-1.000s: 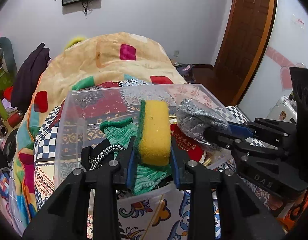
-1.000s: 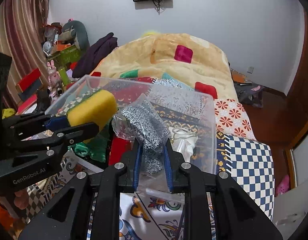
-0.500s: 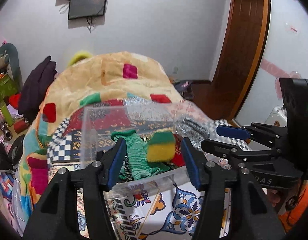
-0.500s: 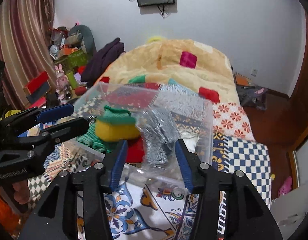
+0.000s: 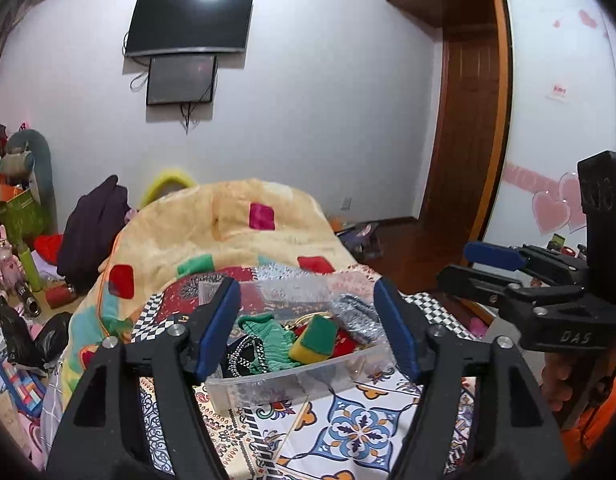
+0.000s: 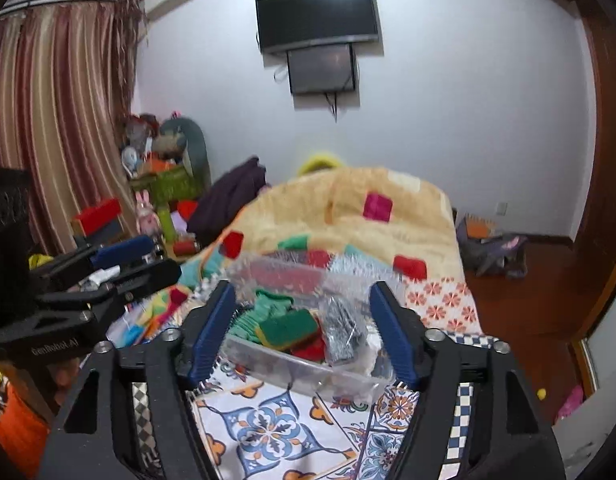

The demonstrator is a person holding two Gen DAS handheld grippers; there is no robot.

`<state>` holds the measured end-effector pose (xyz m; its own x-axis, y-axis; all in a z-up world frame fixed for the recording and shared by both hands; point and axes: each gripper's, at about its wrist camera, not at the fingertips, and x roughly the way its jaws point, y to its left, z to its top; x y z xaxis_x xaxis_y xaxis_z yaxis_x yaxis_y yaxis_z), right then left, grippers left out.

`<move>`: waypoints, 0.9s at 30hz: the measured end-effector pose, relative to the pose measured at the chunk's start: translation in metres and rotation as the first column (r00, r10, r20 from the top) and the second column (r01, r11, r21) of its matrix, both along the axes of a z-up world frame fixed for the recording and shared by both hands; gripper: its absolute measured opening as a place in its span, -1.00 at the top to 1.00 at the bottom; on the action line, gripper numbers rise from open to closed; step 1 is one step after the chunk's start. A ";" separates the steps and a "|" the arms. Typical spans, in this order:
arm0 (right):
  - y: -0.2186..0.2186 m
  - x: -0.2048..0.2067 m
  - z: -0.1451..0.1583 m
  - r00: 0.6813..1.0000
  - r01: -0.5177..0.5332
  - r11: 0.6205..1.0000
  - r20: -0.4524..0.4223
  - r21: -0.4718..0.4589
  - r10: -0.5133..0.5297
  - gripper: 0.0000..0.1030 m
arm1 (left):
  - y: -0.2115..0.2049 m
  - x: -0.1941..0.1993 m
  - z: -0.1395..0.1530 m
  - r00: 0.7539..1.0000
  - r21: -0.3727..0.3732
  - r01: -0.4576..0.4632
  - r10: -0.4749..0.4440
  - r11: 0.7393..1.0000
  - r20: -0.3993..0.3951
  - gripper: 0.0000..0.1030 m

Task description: Organize soft objects

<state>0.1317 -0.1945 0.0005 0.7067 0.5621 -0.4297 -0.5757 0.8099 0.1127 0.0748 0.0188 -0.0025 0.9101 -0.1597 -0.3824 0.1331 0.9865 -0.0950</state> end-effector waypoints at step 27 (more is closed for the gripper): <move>-0.014 -0.034 0.001 0.994 0.028 0.998 0.106 0.052 -0.034 -0.89 | -0.012 -0.035 0.002 0.994 0.021 -0.035 0.033 0.999 0.102 -0.91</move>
